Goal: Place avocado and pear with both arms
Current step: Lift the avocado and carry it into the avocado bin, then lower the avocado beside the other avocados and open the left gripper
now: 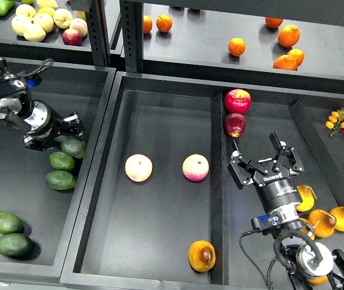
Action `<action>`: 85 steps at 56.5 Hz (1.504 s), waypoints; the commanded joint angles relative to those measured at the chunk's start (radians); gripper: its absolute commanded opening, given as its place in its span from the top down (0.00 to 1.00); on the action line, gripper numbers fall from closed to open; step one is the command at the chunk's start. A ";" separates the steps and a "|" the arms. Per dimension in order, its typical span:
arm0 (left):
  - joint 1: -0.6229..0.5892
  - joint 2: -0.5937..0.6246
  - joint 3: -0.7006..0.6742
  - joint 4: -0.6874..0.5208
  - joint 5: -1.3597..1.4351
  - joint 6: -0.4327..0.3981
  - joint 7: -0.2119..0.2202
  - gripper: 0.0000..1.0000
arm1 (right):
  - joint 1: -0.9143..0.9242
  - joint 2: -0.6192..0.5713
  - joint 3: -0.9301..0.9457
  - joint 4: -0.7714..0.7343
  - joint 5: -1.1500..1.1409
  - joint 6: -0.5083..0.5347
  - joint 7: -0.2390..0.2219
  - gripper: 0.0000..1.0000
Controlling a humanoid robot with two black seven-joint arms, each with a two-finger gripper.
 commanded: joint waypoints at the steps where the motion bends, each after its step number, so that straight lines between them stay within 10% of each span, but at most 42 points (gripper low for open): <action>1: 0.027 0.011 0.000 0.001 0.000 0.000 0.000 0.68 | 0.000 0.000 0.001 0.000 0.001 0.001 0.002 0.00; 52: 0.226 -0.028 -0.050 0.071 0.062 0.000 0.000 0.64 | 0.000 0.000 0.044 0.002 0.001 0.035 0.002 0.00; 85: 0.249 -0.040 -0.053 0.094 0.063 0.000 0.000 0.42 | 0.000 0.000 0.044 0.002 0.000 0.035 0.000 0.00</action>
